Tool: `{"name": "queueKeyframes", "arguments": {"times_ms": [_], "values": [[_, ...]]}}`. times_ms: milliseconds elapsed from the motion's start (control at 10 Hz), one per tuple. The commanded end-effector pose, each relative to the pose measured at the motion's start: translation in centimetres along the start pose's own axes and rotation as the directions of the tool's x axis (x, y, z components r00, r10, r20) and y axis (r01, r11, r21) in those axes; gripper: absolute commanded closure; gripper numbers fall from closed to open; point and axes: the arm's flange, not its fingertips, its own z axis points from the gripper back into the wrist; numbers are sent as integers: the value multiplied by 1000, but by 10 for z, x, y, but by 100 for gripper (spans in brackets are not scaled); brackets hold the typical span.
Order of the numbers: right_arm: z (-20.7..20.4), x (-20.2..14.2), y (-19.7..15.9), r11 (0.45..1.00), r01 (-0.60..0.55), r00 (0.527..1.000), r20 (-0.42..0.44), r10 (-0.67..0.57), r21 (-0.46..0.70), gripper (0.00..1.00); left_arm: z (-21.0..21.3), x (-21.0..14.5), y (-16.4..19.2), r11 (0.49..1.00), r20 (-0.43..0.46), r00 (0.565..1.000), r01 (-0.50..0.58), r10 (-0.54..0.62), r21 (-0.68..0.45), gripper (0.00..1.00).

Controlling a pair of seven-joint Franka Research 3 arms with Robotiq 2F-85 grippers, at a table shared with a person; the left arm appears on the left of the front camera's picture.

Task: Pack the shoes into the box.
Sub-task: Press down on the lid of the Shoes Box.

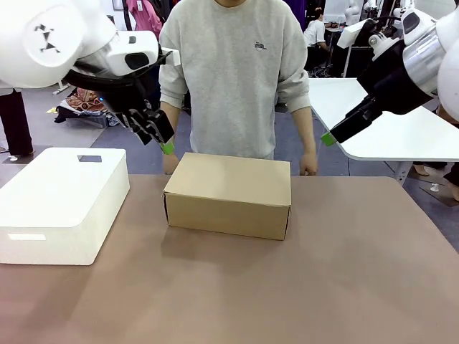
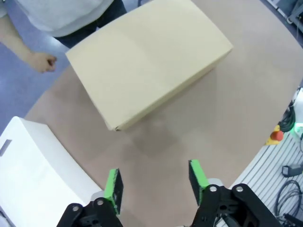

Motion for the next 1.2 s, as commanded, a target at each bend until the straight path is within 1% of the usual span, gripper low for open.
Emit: {"name": "queueKeyframes", "arguments": {"times_ms": [0,100,400,600,700,800,1100], "values": [[0,5,0,1000,16,1000,7,-16,-13,0,0,-20,6,999,47,998,33,-33,-9,0],[0,5,0,1000,16,1000,7,-16,-13,0,0,-26,7,1000,69,997,28,-27,-4,0],[0,5,0,1000,16,1000,7,-16,-13,0,2,-40,7,996,82,993,82,-84,27,0],[0,5,0,1000,16,1000,7,-16,-13,0,0,-32,10,993,116,988,100,-106,57,0],[0,5,0,1000,16,1000,7,-16,-13,0,1,-27,13,995,142,989,35,-48,98,0],[0,5,0,1000,16,1000,7,-16,-13,0,3,-30,5,997,89,993,71,-74,37,0],[0,5,0,1000,16,1000,7,-16,-13,0,3,-30,5,997,89,993,71,-74,37,0]]}}
